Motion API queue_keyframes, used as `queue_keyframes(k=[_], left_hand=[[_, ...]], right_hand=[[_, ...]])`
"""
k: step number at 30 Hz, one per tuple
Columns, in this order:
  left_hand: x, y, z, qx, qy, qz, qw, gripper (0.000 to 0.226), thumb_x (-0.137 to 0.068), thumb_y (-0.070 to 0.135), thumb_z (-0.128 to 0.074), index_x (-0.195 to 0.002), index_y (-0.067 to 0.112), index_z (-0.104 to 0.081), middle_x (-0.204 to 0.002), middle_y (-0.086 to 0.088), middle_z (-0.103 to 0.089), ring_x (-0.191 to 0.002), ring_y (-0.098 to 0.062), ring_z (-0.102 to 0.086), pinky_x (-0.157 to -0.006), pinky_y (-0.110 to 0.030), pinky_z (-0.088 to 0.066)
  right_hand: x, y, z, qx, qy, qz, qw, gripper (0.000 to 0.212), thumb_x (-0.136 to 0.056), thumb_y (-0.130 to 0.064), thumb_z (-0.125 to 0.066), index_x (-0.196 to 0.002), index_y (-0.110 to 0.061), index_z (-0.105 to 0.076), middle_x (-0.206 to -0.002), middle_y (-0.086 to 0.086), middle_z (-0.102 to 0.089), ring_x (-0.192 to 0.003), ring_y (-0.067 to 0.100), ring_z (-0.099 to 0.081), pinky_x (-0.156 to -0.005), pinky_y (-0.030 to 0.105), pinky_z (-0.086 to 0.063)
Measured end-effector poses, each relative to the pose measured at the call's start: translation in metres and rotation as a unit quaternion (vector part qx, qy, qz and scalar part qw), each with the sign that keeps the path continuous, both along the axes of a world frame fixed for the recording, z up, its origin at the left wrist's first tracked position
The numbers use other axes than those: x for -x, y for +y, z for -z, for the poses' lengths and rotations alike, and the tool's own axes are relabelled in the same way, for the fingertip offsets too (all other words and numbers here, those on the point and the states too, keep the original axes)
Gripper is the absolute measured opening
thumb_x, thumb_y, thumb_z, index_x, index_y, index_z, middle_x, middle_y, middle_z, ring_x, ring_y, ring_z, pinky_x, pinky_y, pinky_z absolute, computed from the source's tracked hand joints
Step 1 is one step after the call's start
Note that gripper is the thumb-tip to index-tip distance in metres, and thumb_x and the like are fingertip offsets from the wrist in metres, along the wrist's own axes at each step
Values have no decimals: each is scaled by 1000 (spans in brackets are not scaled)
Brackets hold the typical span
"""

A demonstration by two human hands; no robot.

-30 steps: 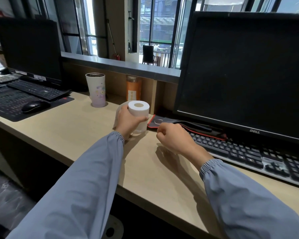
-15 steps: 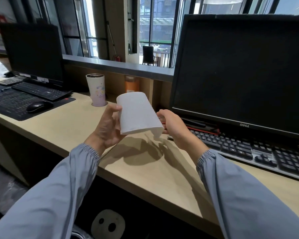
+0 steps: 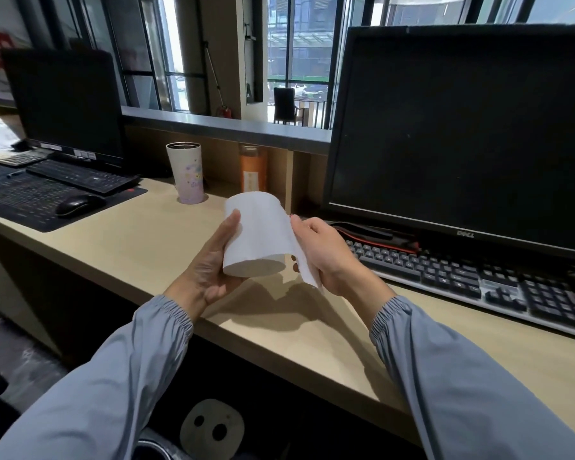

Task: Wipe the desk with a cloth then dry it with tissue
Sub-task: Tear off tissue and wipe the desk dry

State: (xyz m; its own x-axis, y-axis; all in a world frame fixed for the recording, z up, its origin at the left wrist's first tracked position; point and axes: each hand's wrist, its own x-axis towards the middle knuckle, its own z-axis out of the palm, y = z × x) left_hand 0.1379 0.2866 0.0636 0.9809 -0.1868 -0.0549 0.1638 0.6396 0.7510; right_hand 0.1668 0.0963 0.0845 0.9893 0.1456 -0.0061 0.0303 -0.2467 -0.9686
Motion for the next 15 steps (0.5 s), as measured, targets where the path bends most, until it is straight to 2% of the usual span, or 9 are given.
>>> queue_keyframes(k=[1,3,6,9,11,13,15], left_hand=[[2,-1,-1,-11,-2,-5,1000,106,-56,41,-101,-144,13,-51,-127,-21,-72,-112,-35,-74,-82,-50,-64],[5,-1,-1,-27,6,-7,1000,82,-72,37,-91,-141,12,-54,-118,-19,-76,-106,-34,-76,-79,-49,-65],[7,4,0,-42,1,2,999,66,-88,36,-77,-144,10,-55,-131,-19,-71,-114,-34,-73,-87,-49,-63],[9,8,0,-59,-16,9,998,57,-94,36,-65,-144,11,-55,-130,-17,-72,-112,-32,-73,-86,-48,-64],[10,11,0,-67,-21,29,997,65,-88,35,-73,-145,11,-54,-132,-18,-70,-113,-33,-73,-84,-48,-64],[11,11,2,-67,-25,62,996,90,-71,37,-87,-149,10,-52,-142,-22,-64,-120,-36,-69,-90,-49,-62],[13,9,2,-65,-24,83,994,102,-62,39,-92,-151,10,-51,-146,-23,-60,-125,-38,-66,-95,-51,-59]], right_hand=[[0,-1,1,-1,-13,13,1000,42,-102,-62,-49,-105,-23,-64,-110,7,-68,-100,22,-65,-88,43,-57],[2,-6,1,-7,-46,21,999,41,-105,-59,-46,-107,-21,-62,-109,4,-66,-103,24,-63,-79,40,-53],[3,-14,2,-5,-83,12,996,40,-106,-58,-42,-105,-21,-57,-104,2,-63,-95,19,-60,-71,31,-45],[5,-17,2,-6,-109,19,994,44,-104,-62,-42,-101,-22,-58,-100,4,-67,-91,21,-64,-69,34,-46],[8,-16,1,15,-145,39,989,44,-104,-62,-44,-99,-21,-58,-97,2,-67,-89,19,-64,-67,32,-45],[11,-16,1,30,-182,52,981,40,-105,-59,-45,-98,-21,-58,-94,0,-65,-87,17,-62,-65,29,-44],[13,-16,1,35,-200,56,978,38,-105,-56,-46,-97,-21,-59,-91,-1,-65,-85,14,-62,-65,29,-45]])
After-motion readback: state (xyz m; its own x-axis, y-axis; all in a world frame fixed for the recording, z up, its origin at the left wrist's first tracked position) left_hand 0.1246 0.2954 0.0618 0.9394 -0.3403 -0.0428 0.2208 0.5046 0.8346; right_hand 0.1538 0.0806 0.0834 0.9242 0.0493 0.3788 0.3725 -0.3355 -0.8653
